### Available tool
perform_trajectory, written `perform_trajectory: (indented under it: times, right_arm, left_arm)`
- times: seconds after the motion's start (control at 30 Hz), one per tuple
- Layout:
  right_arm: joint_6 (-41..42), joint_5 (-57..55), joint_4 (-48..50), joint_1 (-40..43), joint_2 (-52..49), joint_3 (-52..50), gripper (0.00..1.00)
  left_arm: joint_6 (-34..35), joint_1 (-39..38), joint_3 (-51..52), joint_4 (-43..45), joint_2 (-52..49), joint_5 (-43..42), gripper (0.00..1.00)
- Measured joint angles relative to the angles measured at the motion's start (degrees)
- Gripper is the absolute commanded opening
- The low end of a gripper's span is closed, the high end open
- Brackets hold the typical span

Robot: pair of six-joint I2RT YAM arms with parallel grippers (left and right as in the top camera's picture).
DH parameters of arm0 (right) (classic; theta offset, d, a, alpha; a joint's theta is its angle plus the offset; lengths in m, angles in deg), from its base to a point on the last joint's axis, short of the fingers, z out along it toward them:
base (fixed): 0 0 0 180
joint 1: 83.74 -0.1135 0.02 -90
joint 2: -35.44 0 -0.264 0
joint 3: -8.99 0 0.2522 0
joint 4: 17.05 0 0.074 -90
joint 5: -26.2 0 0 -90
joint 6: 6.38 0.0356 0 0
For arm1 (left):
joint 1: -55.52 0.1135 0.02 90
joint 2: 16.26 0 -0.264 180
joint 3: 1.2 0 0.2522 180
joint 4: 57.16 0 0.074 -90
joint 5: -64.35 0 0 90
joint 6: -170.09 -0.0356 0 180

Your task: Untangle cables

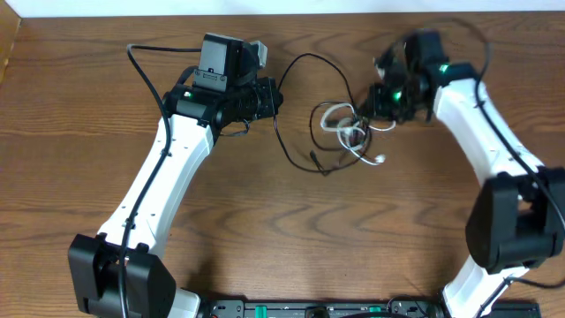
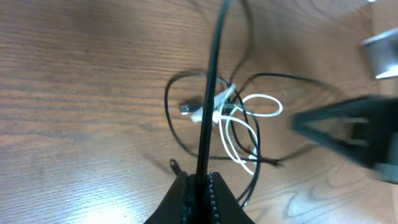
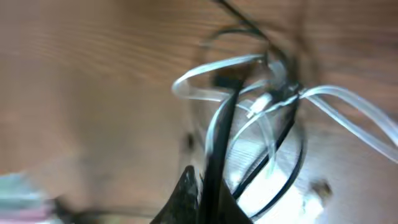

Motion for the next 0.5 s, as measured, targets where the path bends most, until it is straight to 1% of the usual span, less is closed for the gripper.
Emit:
perform_trajectory:
  times: [0.1, 0.2, 0.33, 0.4, 0.43, 0.47, 0.5]
  right_arm:
    - [4.2, 3.6, -3.5, 0.1, 2.9, 6.6, 0.01]
    - [8.4, 5.6, -4.2, 0.2, 6.9, 11.9, 0.01]
    - [13.1, 6.6, -4.2, 0.2, 11.8, 15.4, 0.01]
    - [15.3, 6.1, -4.3, 0.2, 13.7, 15.7, 0.01]
    - [16.3, 6.0, -4.1, 0.3, 14.1, 15.7, 0.01]
    - [17.0, 6.0, -3.5, 0.5, 14.3, 15.7, 0.01]
    - [17.7, 6.1, -2.8, 0.8, 14.3, 15.7, 0.01]
  left_arm:
    - [0.2, 0.0, 0.0, 0.0, 0.0, 0.9, 0.08]
    - [1.3, 0.0, 0.0, 0.0, 0.0, 1.2, 0.08]
    - [2.4, -0.5, 0.0, -0.2, 0.0, 1.5, 0.17]
    - [2.7, -1.0, 0.0, -0.2, 0.0, 1.6, 0.26]
    - [2.7, -1.2, 0.0, -0.2, 0.0, 1.7, 0.34]
    - [2.4, -1.4, 0.0, -0.2, 0.0, 1.7, 0.45]
    - [2.7, -1.5, 0.0, -0.2, 0.0, 1.7, 0.52]
